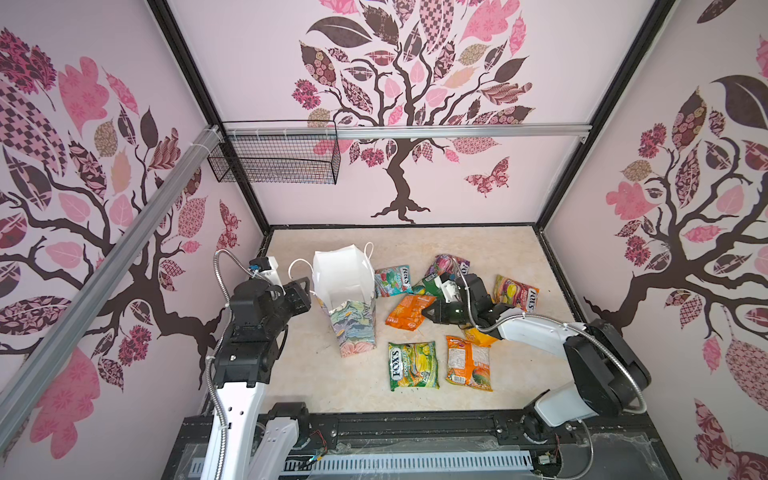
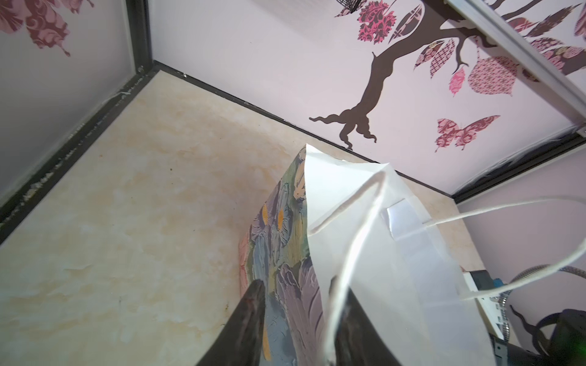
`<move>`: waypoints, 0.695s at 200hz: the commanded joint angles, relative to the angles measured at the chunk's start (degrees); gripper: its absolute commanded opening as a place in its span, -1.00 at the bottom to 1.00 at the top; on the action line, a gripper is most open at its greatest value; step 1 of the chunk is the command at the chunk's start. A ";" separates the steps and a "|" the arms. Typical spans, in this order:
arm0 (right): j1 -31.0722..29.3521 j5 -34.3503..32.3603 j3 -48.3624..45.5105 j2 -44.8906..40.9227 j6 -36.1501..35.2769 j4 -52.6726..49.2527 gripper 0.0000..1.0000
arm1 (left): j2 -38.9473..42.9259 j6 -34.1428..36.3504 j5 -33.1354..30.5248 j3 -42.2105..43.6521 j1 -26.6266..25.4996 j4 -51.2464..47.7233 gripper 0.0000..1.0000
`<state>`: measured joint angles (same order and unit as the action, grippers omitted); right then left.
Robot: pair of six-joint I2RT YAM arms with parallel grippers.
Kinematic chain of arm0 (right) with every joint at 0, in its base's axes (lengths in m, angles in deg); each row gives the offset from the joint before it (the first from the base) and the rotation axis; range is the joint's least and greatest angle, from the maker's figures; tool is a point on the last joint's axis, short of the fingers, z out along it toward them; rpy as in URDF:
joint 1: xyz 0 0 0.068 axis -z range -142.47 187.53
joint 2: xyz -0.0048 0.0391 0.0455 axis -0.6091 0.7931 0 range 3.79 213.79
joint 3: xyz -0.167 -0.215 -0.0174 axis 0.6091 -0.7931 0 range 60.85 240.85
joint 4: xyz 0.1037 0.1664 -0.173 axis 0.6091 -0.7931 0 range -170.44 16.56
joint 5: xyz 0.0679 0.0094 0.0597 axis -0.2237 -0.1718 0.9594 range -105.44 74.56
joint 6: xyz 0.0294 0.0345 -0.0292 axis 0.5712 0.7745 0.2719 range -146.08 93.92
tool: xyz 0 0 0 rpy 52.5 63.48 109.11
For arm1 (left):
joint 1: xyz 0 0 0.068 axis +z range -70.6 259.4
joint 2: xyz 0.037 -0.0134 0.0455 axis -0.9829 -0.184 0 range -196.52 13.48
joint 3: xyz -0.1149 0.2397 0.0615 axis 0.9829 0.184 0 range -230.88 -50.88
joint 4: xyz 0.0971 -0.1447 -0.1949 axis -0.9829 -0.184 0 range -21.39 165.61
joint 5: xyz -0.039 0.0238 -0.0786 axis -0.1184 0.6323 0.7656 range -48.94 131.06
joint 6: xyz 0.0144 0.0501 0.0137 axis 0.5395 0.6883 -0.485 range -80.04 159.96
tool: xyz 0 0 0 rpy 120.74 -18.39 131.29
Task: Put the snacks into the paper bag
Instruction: 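Close the right gripper on the orange chip bag and lift it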
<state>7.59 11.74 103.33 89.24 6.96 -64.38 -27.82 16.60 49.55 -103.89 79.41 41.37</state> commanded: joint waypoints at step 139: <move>-7.15 -10.15 10.77 -13.77 -8.17 -20.32 -1.00 | -3.09 -3.34 -0.33 -5.17 0.10 -2.14 0.38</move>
<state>0.93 4.83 112.40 79.01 3.42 -78.20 -33.59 12.28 46.80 -108.63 79.41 38.88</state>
